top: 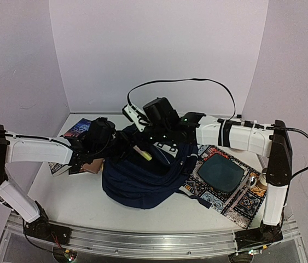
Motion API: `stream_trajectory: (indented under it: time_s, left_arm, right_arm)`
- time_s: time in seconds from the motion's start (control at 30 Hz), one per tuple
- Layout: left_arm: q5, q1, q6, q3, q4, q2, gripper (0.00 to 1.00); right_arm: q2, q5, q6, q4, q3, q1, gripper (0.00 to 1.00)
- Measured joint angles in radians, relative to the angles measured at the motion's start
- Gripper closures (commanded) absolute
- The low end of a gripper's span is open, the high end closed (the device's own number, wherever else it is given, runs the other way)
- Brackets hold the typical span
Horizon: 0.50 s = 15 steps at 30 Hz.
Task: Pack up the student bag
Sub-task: Place the pen in the upper front pocket of the bag.
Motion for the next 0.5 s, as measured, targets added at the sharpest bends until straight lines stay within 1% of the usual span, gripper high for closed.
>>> stream_trajectory:
  time_s: [0.17,0.27,0.5]
  left_arm:
    - [-0.015,-0.004,0.03,-0.002,-0.02,-0.029,0.4]
    - [-0.028,0.0,0.073,-0.013,-0.053,-0.071,0.34]
    - [-0.058,0.001,0.202,-0.021,-0.199,-0.163,0.28]
  right_arm:
    - [0.0,0.015,-0.001,0.005,0.0,-0.001,1.0]
    - [0.0,0.026,-0.002,0.013,0.0,-0.001,1.0]
    - [0.0,0.066,-0.007,0.025,-0.016,0.014,1.0]
